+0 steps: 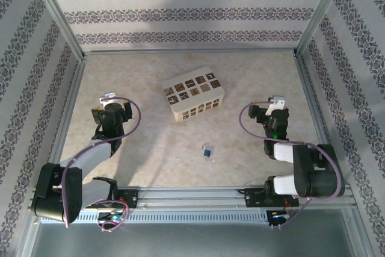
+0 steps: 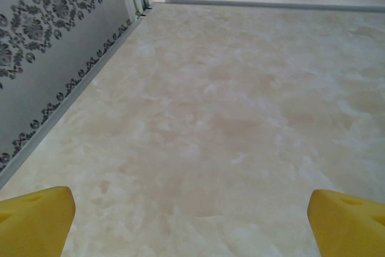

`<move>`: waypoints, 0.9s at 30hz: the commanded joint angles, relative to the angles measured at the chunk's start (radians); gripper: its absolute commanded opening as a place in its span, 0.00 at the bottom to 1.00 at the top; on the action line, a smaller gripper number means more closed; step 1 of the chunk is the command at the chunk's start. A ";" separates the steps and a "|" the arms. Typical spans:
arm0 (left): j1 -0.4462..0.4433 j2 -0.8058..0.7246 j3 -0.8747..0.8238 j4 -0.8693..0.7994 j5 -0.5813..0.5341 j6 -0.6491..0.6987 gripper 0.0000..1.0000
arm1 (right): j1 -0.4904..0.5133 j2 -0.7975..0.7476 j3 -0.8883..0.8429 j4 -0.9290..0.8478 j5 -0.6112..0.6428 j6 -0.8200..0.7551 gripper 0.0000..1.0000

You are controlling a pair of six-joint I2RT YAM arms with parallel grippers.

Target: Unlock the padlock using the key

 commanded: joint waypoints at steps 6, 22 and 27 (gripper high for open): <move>0.024 0.049 -0.049 0.179 0.037 0.045 0.99 | -0.023 0.181 -0.034 0.358 -0.068 -0.021 0.98; 0.059 0.321 -0.096 0.625 0.201 0.111 0.99 | -0.025 0.156 0.098 0.080 -0.138 -0.042 0.98; 0.066 0.426 -0.127 0.779 0.250 0.123 0.99 | -0.022 0.155 0.096 0.074 -0.131 -0.044 0.98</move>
